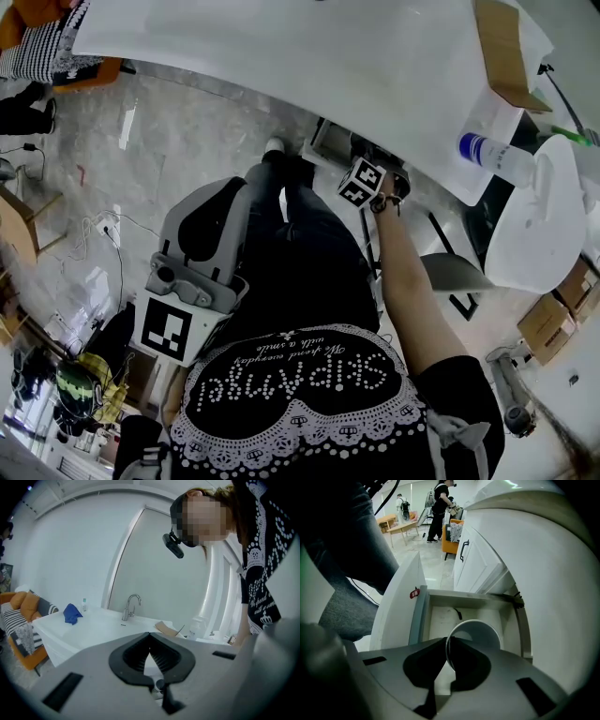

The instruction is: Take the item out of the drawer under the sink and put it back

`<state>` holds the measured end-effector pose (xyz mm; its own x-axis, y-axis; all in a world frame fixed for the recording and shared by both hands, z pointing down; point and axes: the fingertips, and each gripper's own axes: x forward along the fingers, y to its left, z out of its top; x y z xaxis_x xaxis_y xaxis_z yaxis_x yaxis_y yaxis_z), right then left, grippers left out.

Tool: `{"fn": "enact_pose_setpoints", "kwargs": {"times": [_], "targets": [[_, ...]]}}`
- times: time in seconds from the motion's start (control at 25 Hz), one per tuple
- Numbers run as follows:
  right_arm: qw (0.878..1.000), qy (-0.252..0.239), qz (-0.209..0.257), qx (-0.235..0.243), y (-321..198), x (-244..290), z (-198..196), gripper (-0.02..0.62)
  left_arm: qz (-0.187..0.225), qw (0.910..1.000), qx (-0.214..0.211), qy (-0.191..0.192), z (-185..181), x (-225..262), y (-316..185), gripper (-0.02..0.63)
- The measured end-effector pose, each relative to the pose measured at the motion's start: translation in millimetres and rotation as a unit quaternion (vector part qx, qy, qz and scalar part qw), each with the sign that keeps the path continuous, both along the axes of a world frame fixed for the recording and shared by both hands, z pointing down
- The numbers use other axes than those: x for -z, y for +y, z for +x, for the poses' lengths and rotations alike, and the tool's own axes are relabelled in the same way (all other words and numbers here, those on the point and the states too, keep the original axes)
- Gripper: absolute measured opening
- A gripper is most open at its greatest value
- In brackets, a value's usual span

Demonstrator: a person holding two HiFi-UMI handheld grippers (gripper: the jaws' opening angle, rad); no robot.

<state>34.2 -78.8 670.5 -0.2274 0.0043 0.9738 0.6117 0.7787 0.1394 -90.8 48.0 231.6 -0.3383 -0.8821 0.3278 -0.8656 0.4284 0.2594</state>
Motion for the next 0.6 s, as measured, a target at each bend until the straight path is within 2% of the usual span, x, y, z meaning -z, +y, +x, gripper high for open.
{"fn": "enact_pose_setpoints", "kwargs": {"times": [0.6], "targets": [[1.0, -0.008, 0.005, -0.005, 4.4, 8.0, -0.7, 0.026, 0.015, 0.9999, 0.0, -0.005, 3.9, 2.8, 5.9, 0.005]]}}
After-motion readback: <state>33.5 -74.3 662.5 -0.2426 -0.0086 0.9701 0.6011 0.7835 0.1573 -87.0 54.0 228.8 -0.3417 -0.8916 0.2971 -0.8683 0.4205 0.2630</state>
